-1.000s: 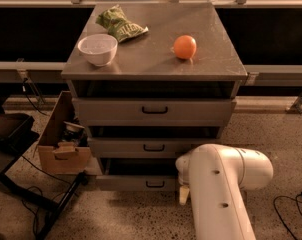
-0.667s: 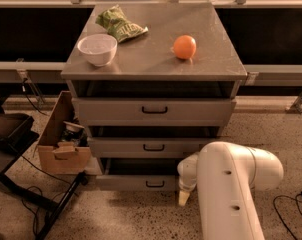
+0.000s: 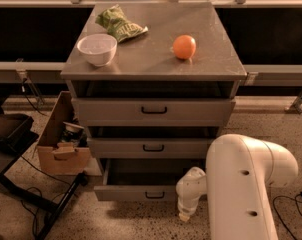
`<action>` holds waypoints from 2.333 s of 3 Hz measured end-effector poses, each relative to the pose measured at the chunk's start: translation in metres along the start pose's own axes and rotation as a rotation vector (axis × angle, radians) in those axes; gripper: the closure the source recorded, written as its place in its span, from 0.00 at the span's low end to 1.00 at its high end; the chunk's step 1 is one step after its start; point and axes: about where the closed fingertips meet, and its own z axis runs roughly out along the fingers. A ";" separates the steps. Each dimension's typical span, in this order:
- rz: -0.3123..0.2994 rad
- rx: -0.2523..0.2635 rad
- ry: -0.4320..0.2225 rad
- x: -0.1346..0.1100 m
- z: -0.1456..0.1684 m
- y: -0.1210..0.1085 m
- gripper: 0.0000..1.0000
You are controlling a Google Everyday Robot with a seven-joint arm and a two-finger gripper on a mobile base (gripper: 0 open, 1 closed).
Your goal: Open bottom drawer
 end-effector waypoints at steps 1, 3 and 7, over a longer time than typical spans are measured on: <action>0.037 -0.083 0.040 0.021 0.013 0.050 0.63; 0.005 -0.050 0.041 0.018 0.007 0.053 0.16; -0.369 0.355 -0.130 -0.063 -0.058 -0.068 0.00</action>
Offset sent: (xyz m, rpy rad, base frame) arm -0.0576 0.0002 -0.0088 -0.0080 0.0973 -0.0371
